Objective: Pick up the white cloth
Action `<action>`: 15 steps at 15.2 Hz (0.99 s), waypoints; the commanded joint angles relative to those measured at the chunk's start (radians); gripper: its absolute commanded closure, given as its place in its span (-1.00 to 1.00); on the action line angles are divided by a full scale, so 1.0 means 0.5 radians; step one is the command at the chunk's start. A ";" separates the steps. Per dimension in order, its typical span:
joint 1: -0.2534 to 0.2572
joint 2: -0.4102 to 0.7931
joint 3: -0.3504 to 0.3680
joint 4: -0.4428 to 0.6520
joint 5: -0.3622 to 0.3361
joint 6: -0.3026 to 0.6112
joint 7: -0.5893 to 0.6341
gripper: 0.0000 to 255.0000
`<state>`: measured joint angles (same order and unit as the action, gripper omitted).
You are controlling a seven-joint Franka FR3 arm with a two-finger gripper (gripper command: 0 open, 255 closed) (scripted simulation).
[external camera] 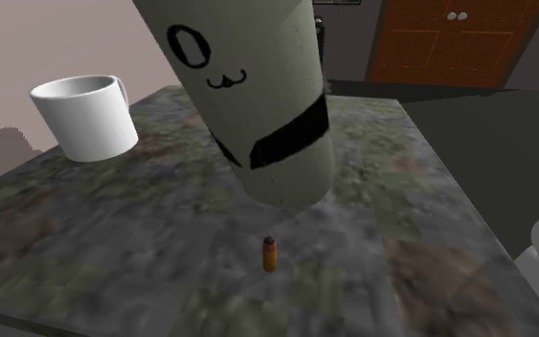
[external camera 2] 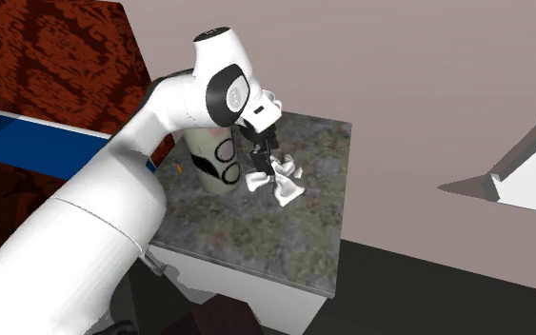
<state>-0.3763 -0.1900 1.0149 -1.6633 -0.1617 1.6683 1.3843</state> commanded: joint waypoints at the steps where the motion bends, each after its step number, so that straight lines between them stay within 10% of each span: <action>1: -0.055 0.186 0.176 0.141 -0.200 -0.054 0.235 -1.00; 10: -0.031 0.090 0.106 -0.120 -0.121 0.167 0.235 -1.00; 11: -0.031 0.089 0.105 -0.122 -0.120 0.168 0.234 1.00; 15: -0.031 0.087 0.103 -0.123 -0.118 0.169 0.232 1.00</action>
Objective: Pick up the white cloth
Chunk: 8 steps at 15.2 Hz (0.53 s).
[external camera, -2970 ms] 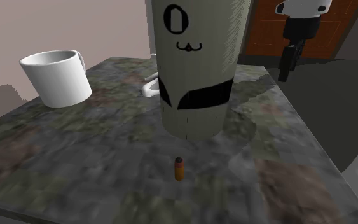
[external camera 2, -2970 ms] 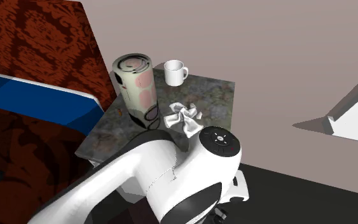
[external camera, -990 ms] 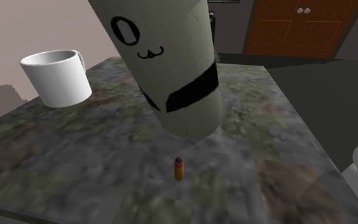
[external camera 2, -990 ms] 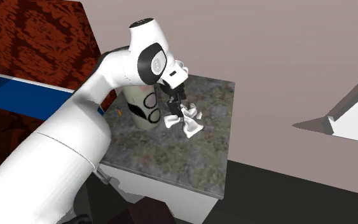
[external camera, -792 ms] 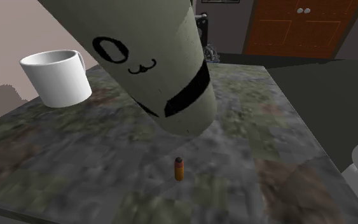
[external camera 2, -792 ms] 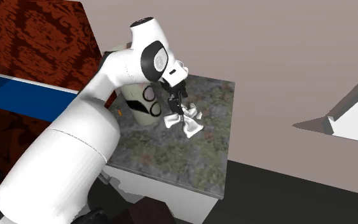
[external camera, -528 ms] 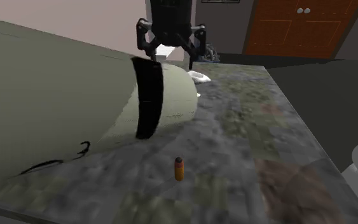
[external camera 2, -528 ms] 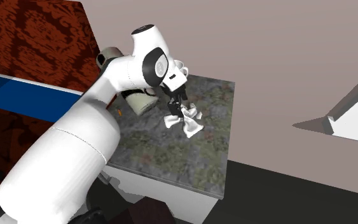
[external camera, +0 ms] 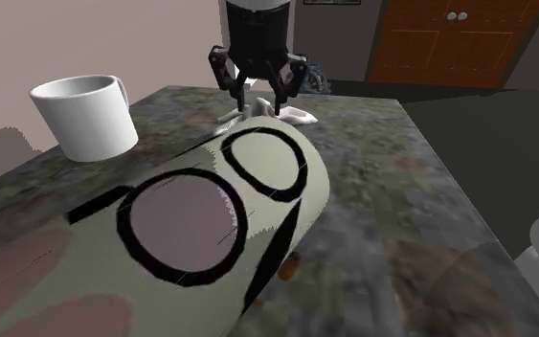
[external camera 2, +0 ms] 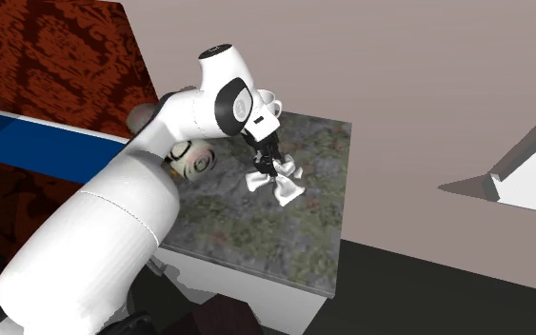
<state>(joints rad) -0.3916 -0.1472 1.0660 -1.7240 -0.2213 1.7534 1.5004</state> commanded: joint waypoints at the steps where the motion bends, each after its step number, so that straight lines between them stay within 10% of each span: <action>1: 0.000 0.000 0.000 -0.004 0.002 0.000 0.000 1.00; 8: -0.006 0.035 0.021 0.100 -0.026 -0.088 -0.002 1.00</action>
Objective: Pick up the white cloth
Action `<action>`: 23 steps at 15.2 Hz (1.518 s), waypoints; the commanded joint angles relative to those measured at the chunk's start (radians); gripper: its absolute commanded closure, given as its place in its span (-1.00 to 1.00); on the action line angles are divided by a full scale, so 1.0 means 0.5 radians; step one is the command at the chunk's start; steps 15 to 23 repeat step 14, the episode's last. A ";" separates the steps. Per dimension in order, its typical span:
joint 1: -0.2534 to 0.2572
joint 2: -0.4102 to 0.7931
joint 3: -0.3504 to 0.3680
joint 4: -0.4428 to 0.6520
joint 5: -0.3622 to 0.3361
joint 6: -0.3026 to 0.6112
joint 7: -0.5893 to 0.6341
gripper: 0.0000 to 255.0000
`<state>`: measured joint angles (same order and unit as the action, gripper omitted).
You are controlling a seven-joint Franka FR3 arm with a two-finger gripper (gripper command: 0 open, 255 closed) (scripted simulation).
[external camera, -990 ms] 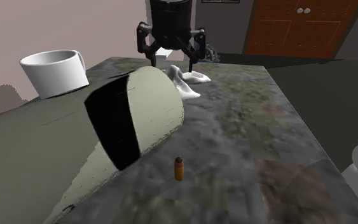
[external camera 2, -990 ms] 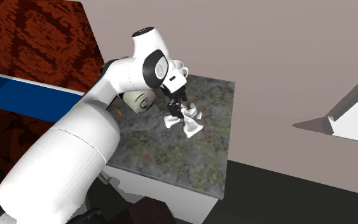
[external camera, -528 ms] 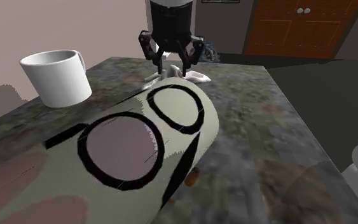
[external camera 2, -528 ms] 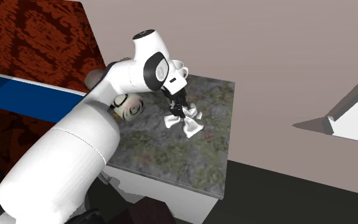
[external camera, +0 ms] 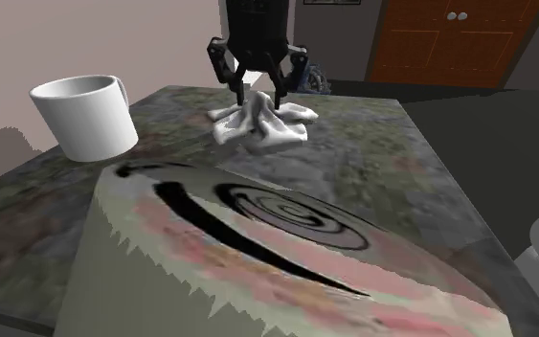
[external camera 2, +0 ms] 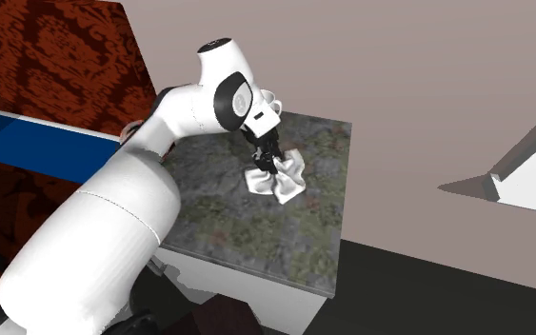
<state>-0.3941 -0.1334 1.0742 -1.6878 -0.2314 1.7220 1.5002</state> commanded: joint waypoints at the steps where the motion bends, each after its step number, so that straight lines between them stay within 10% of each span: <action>1: -0.003 0.020 0.013 0.061 -0.016 -0.054 -0.001 1.00; 23: 0.029 0.267 0.153 0.505 -0.246 -0.423 0.060 1.00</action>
